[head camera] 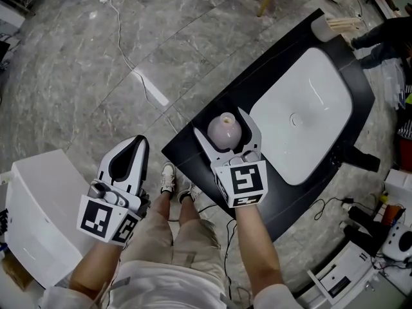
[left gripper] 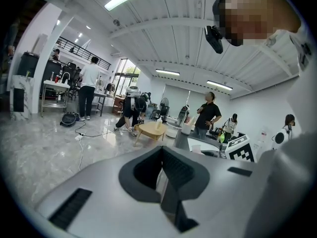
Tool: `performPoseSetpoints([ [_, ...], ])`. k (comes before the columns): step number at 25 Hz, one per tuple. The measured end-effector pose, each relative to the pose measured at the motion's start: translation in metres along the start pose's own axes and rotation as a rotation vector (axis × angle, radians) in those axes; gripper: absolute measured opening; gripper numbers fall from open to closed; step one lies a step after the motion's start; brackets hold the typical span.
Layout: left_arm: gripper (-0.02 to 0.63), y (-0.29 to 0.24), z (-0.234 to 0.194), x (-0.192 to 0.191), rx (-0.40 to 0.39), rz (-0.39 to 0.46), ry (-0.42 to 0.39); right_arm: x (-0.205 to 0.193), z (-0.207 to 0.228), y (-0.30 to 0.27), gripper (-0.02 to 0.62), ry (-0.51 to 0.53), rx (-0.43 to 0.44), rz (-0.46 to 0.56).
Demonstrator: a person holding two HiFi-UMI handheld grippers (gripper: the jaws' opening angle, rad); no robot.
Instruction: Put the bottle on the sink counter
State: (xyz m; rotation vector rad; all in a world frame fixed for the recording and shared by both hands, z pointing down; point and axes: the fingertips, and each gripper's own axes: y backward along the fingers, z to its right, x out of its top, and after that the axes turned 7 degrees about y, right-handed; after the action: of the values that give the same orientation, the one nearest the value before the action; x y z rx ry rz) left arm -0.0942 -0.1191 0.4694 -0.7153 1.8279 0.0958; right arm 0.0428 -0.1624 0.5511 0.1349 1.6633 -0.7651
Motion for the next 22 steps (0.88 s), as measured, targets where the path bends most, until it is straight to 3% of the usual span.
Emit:
performPoseSetpoints([
  [22,0.014,-0.002,-0.007,-0.01,0.01,-0.005,0.027,-0.016,-0.01,-0.008,0.417,0.1,0.046,-0.138],
])
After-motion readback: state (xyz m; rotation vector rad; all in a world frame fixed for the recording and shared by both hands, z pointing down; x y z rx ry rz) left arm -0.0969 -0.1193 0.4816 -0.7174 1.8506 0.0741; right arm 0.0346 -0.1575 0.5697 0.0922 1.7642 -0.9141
